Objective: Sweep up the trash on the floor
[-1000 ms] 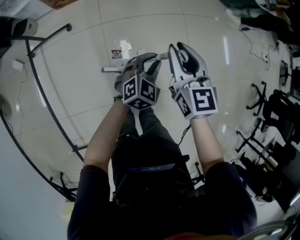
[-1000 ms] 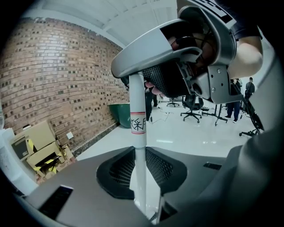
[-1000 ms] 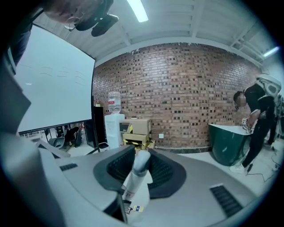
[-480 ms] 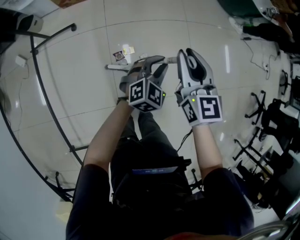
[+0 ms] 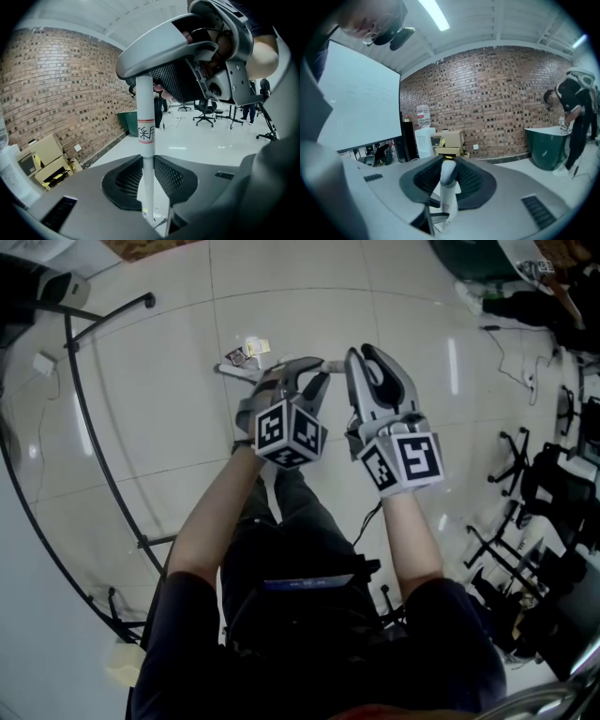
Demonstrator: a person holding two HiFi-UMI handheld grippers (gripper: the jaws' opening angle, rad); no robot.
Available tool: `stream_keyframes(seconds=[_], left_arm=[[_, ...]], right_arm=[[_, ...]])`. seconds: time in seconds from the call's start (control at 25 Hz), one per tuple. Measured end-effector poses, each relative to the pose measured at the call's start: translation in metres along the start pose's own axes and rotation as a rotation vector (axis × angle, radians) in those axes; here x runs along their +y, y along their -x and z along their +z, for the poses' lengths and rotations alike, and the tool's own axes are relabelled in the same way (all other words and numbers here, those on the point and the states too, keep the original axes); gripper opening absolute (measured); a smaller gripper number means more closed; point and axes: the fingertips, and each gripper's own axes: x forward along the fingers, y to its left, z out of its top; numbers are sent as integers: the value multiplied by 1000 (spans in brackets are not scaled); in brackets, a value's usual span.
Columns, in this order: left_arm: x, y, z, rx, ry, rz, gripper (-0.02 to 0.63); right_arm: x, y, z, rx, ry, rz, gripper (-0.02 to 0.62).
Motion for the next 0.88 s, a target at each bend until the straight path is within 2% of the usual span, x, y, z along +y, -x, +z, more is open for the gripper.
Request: stream_keyframes(seconds=[0.16,0.28,0.52,0.72,0.88], left_arm=[[0,12,-2,17,17,12,77],[5,31,-2,16,30,35,77],[22,88,20,1,62,75,77],[41,134,51,-29,48,100,78],[53,165,77,-63,37,117,78]], right_arm=[[13,2,3,-1,-36,66,101],[34,4,13,-15,-45,151,101],[95,12,59,-43,62,330,101],[132,22,109,-111,134,391,101],[150,34,146,-180,156,394,101]])
